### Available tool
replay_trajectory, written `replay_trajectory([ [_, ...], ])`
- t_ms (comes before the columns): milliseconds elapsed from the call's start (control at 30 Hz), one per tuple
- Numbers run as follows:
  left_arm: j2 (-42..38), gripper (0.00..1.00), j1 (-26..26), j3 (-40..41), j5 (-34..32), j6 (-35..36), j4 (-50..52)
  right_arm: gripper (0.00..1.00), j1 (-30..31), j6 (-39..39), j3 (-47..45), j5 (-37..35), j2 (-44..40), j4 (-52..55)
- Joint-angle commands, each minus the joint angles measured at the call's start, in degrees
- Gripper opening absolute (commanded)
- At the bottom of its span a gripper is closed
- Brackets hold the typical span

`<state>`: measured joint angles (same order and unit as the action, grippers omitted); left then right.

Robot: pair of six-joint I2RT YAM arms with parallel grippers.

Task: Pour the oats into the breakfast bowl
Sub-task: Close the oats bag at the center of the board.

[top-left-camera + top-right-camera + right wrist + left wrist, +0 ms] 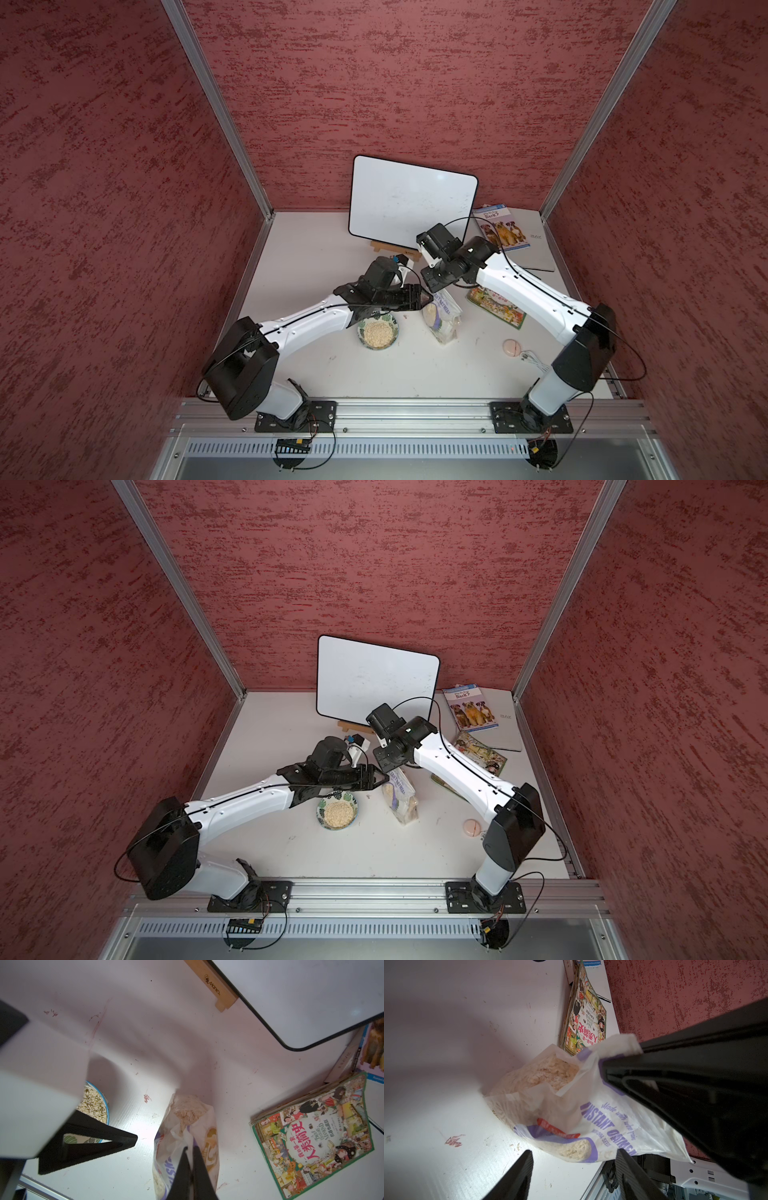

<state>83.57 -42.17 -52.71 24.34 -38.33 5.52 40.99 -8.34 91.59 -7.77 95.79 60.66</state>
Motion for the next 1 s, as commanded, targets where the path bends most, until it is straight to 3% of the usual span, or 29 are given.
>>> replay_trajectory([
  [0,-1.30,0.66,-0.23,0.57,-0.08,-0.14,0.28,0.03,-0.83,0.10,2.04,-0.19,0.87,-2.36],
  [100,-1.47,0.66,-0.23,0.66,-0.08,-0.20,0.37,0.15,-0.83,-0.09,2.22,0.32,1.53,-2.80],
  [233,-1.72,0.66,-0.30,0.89,-0.17,-0.28,0.46,0.18,-0.91,-0.02,3.06,0.34,2.26,-3.11],
  [333,-1.74,0.66,-0.30,0.94,-0.28,-0.38,0.54,0.13,-1.00,0.24,3.82,0.28,2.97,-2.84],
  [433,-1.66,0.66,-0.34,0.89,-0.26,-0.43,0.44,0.00,-1.13,0.33,3.86,0.37,3.28,-2.83],
  [800,-1.66,0.66,-0.36,1.09,-0.32,-0.45,0.46,0.00,-1.26,0.29,2.66,0.11,1.12,-3.52],
  [900,-1.61,0.66,-0.37,0.93,-0.26,-0.56,0.46,0.24,-1.27,-0.35,2.32,1.25,0.63,-3.05],
  [967,-1.73,0.66,-0.34,1.02,-0.34,-0.60,0.50,0.30,-1.27,-0.83,1.67,1.59,-0.44,-2.97],
])
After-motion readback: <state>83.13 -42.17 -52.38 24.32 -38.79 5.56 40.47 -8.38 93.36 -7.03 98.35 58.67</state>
